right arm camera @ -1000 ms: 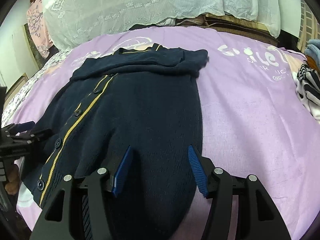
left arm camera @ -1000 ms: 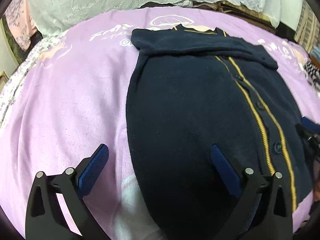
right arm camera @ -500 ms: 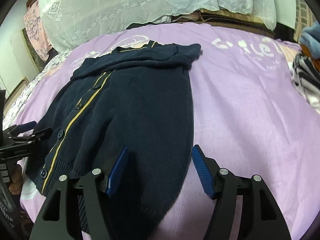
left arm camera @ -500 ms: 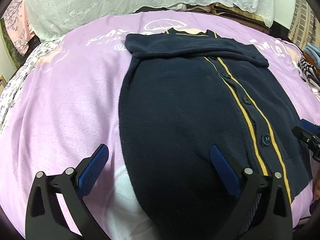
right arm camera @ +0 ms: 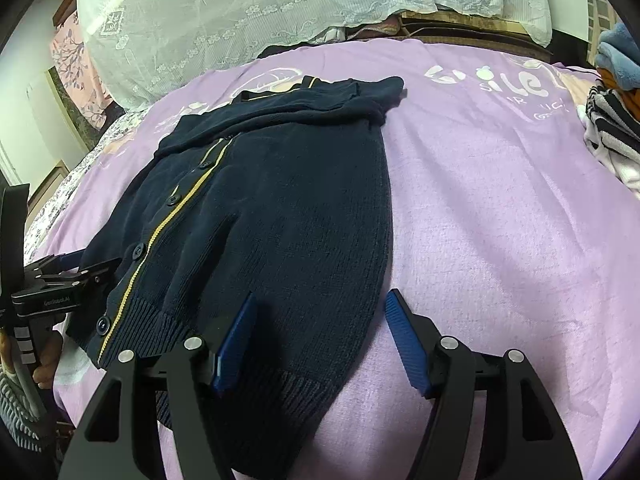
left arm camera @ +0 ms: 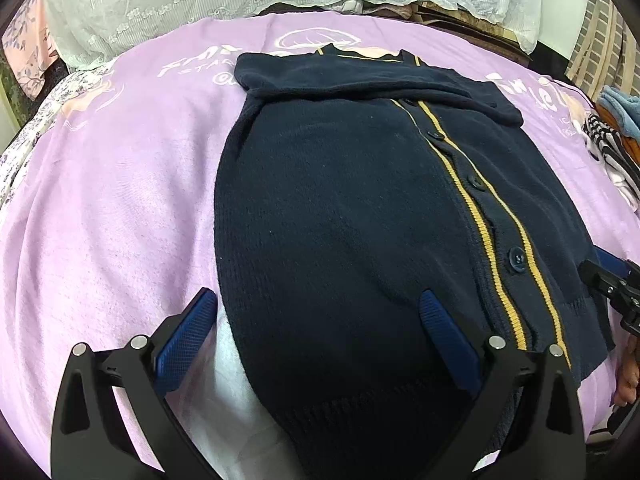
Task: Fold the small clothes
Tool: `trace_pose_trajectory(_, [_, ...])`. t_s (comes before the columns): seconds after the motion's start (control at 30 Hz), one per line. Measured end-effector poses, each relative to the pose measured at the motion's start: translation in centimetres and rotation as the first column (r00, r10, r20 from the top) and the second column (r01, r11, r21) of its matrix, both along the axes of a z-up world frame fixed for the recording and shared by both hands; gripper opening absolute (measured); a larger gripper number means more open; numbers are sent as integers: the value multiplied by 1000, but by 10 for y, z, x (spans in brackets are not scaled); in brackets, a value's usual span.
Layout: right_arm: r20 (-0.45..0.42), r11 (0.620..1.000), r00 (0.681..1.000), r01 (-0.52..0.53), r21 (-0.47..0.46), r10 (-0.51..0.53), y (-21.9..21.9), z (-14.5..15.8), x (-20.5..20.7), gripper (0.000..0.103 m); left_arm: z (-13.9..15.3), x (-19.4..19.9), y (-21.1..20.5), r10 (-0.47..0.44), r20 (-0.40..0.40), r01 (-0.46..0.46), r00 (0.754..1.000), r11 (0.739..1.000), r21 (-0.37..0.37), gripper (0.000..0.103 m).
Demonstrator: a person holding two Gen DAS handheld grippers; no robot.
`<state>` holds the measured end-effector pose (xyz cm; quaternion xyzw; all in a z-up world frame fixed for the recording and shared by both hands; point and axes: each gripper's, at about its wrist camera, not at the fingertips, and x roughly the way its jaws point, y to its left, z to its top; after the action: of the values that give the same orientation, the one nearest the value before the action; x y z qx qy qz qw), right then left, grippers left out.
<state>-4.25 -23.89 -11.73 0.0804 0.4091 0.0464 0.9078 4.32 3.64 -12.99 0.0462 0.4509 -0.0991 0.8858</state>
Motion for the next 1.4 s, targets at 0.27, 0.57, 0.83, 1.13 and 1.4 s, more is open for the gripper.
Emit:
trace_pose_trajectory(0.27, [7, 1000, 1000, -14, 14, 14, 3, 0, -3, 68, 0, -2, -3, 0, -15, 0, 1000, 1000, -22, 98])
trace_pose_trajectory(0.57, [14, 999, 1000, -25, 44, 25, 0, -1, -4, 68, -2, -5, 11, -44, -45, 37, 998, 988, -149, 98])
trace_pose_trajectory(0.83, [11, 996, 999, -50, 72, 49, -2, -2, -13, 65, 4, -10, 29, -118, -65, 90, 991, 936, -341, 98])
trace_pose_trajectory(1.13, [-21, 974, 996, -75, 213, 81, -14, -4, -23, 50, 4, -8, 56, -170, -99, 95, 980, 849, -520, 81])
trace_pose_trajectory(1.4, [-35, 951, 995, -76, 299, 90, -21, -6, -23, 44, 0, -14, 62, -182, -128, 88, 975, 844, -529, 75])
